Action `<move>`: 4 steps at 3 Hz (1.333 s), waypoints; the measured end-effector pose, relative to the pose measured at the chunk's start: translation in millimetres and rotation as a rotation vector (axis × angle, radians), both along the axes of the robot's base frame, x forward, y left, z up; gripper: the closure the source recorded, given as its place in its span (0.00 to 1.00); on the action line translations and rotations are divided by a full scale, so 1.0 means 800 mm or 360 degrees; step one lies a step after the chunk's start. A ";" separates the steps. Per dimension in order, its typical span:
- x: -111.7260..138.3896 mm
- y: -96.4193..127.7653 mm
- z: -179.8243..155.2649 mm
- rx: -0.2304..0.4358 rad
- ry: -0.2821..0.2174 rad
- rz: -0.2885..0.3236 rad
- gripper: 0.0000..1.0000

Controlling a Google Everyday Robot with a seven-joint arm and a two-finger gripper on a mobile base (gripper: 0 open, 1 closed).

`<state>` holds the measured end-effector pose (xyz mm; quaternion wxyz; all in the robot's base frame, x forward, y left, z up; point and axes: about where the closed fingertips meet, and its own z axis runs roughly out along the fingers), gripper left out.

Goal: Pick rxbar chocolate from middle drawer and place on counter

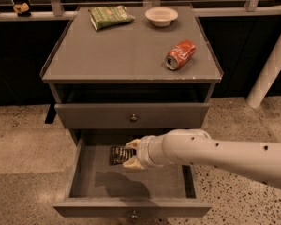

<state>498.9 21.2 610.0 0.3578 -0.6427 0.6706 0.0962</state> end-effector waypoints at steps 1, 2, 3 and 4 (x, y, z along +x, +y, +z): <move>-0.003 -0.023 0.071 -0.0100 -0.0073 -0.0029 1.00; -0.003 -0.022 0.122 -0.0152 -0.0205 -0.0025 1.00; -0.003 -0.022 0.123 -0.0153 -0.0207 -0.0024 1.00; 0.012 -0.015 0.180 -0.0180 -0.0361 -0.0005 1.00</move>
Offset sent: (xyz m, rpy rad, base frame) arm -0.0024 -0.0132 0.0354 -0.0457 -0.0148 -0.0082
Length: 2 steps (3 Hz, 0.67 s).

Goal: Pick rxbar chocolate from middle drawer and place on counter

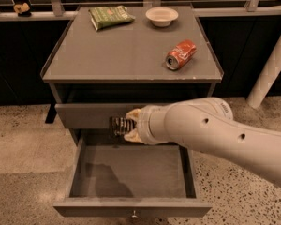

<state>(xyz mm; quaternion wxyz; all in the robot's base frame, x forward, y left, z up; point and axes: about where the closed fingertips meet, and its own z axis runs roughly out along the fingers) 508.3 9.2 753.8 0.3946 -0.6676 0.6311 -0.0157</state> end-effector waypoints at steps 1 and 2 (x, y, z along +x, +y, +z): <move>0.026 0.012 0.109 -0.0035 -0.0269 0.0020 1.00; 0.026 0.012 0.109 -0.0035 -0.0269 0.0020 1.00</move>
Offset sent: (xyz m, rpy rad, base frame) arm 0.0170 0.0071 0.0690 -0.0219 -0.1351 0.0116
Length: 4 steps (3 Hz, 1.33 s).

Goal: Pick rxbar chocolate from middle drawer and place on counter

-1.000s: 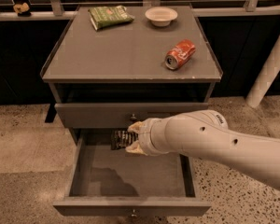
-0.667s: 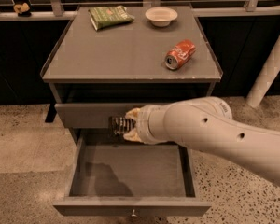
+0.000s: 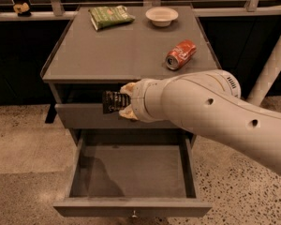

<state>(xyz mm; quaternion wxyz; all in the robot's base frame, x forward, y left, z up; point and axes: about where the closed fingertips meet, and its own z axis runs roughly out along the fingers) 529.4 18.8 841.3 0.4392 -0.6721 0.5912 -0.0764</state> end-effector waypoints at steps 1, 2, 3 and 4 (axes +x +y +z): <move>0.014 0.001 0.006 -0.0011 -0.0033 0.0015 1.00; 0.059 0.004 0.027 -0.0033 -0.0107 0.0049 1.00; 0.123 0.012 0.072 -0.0062 -0.0224 0.0059 1.00; 0.129 0.018 0.096 -0.0048 -0.0276 0.0064 1.00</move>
Offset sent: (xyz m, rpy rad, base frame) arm 0.1103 0.0113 0.0580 -0.0311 -0.1527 0.0574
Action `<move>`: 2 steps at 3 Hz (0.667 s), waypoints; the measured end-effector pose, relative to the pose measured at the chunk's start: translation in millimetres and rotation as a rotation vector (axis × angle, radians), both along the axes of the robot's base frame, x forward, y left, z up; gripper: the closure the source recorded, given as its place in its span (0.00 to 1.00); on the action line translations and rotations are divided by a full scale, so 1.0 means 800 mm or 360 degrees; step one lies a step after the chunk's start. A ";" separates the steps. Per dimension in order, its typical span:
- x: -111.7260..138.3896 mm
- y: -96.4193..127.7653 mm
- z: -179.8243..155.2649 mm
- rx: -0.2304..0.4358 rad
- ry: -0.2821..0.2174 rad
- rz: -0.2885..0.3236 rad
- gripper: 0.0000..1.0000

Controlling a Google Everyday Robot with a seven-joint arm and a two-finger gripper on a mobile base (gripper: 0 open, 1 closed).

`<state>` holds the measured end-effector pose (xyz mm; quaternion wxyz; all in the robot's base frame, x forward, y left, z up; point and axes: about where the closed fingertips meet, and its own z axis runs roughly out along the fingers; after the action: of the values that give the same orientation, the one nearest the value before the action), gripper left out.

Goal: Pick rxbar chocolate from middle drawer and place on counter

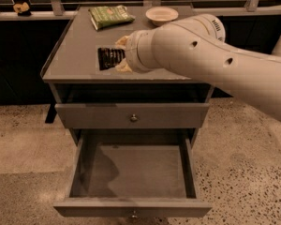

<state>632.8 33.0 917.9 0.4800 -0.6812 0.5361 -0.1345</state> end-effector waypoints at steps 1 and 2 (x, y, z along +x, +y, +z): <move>-0.001 0.000 -0.001 -0.0001 0.0002 0.0000 1.00; 0.013 0.001 0.004 -0.0029 0.0004 0.0015 1.00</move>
Offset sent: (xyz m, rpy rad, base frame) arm 0.0319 0.0004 0.0055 -0.0456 0.0135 0.0231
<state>643.3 33.8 921.4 0.4737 -0.6884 0.5322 -0.1363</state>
